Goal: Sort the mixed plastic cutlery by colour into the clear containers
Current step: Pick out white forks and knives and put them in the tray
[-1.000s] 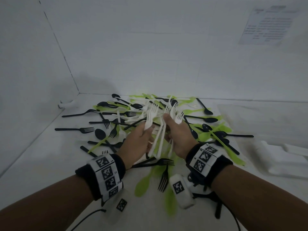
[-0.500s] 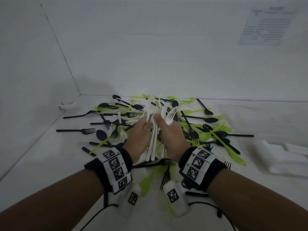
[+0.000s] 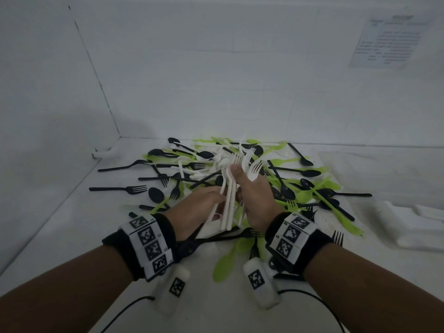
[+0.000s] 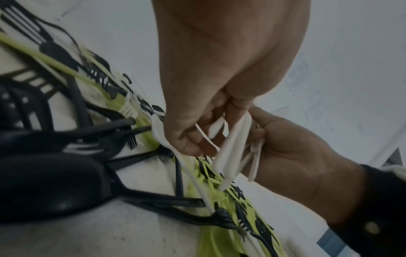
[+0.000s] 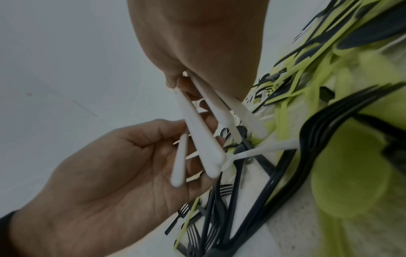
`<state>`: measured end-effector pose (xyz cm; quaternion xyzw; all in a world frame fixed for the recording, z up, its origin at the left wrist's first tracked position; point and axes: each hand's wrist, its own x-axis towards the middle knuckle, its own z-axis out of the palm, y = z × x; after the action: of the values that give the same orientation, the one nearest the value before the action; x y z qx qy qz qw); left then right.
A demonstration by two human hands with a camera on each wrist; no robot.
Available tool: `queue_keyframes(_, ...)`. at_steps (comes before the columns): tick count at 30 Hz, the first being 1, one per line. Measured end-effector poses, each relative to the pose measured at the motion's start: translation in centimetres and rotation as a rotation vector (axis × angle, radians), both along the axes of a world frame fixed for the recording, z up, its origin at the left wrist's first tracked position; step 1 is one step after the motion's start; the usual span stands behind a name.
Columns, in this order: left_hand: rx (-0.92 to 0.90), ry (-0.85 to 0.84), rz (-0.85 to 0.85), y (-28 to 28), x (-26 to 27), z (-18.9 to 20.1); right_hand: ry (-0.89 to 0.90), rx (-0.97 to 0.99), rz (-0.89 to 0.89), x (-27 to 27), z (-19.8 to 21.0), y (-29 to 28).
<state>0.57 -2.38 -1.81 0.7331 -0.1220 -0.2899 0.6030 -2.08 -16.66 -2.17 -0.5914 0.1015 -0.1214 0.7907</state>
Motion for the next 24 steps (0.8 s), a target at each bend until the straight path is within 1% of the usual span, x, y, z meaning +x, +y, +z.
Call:
queue_keyframes(3, 0.014, -0.036, -0.100, 0.6, -0.2, 0.5, 0.003, -0.036, -0.070, 0.7, -1.0, 1.0)
queue_keyframes(6, -0.030, -0.016, -0.172, 1.3, -0.5, 0.8, 0.061, 0.062, -0.148, 1.0, -1.0, 1.6)
queue_keyframes(8, -0.035, -0.029, -0.181, 1.7, -0.7, 1.1, 0.088, 0.083, -0.074, 1.1, -0.9, 1.7)
queue_keyframes(12, -0.004, -0.176, -0.139, 2.5, -0.4, 0.9, 0.124, 0.095, 0.082, 0.9, -0.9, 2.0)
queue_keyframes(15, 0.053, -0.235, -0.158, 3.1, -0.1, 0.7, 0.130, 0.120, 0.117, 1.2, -0.9, 2.4)
queue_keyframes(16, 0.048, -0.219, -0.135, 3.2, 0.0, 0.8, 0.123, 0.115, 0.109, 1.2, -1.0, 2.5)
queue_keyframes(19, -0.077, -0.091, 0.069, 3.2, 0.5, 1.2, 0.097, 0.073, 0.119, 1.3, -1.0, 2.8)
queue_keyframes(20, -0.110, -0.070, 0.109, 3.2, 0.7, 1.3, 0.092, 0.073, 0.128, 1.3, -0.9, 2.9)
queue_keyframes(24, -0.202, -0.078, 0.094, 2.8, 0.7, 1.9, 0.090, 0.065, 0.122, 1.4, -0.5, 3.0)
